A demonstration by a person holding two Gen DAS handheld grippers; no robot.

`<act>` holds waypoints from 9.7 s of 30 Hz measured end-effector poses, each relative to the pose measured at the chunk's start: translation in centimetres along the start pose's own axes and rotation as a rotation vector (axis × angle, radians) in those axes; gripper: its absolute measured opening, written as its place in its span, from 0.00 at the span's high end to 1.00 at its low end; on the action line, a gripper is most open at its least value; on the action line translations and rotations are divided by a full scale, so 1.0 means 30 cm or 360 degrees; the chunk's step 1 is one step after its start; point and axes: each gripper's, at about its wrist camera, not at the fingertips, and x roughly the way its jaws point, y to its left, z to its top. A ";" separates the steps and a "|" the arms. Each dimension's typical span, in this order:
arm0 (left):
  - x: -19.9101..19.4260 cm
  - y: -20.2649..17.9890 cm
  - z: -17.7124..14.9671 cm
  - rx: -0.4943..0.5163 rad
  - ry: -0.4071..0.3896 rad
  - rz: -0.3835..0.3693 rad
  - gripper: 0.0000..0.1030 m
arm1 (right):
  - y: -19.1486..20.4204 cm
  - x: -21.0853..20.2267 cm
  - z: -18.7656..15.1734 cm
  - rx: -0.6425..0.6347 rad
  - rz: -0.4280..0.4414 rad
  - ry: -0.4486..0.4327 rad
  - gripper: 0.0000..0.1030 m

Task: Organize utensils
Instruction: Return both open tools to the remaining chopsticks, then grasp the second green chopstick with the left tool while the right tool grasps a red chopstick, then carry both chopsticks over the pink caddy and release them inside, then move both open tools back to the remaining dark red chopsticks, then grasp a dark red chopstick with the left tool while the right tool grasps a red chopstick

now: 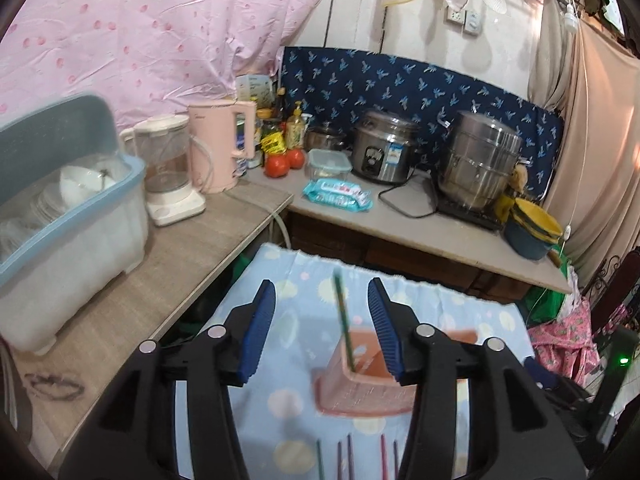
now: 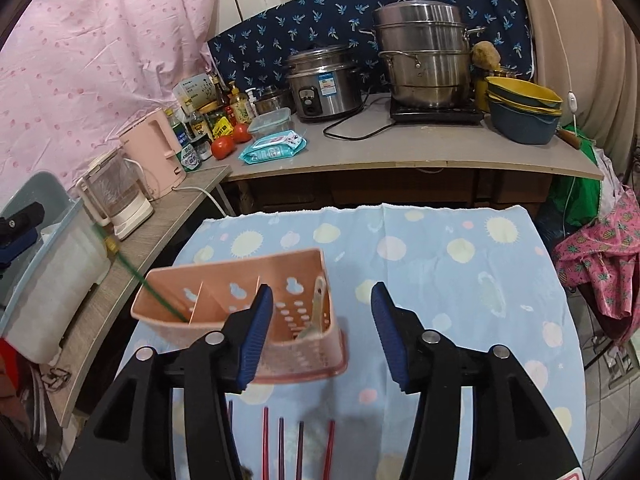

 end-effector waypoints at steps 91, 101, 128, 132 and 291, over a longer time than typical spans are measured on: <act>-0.117 0.006 -1.004 0.0126 0.0785 0.0039 0.56 | -0.002 -0.196 -0.888 -0.0129 -0.0045 0.0493 0.93; -0.116 -0.006 -1.009 0.0157 0.0780 0.0028 0.69 | -0.002 -0.196 -0.889 -0.0123 -0.0037 0.0491 0.93; -0.199 0.022 -0.964 0.0100 0.0699 -0.0082 0.93 | -0.017 -0.244 -0.878 -0.0105 0.0019 0.0468 0.93; -0.255 0.049 -0.888 0.0056 0.0616 -0.0081 0.93 | -0.032 -0.305 -0.832 -0.0082 0.0040 0.0400 0.93; -0.139 -0.029 -1.028 0.0149 0.0742 -0.0084 0.71 | 0.045 -0.211 -0.903 -0.0222 0.0000 0.0480 0.81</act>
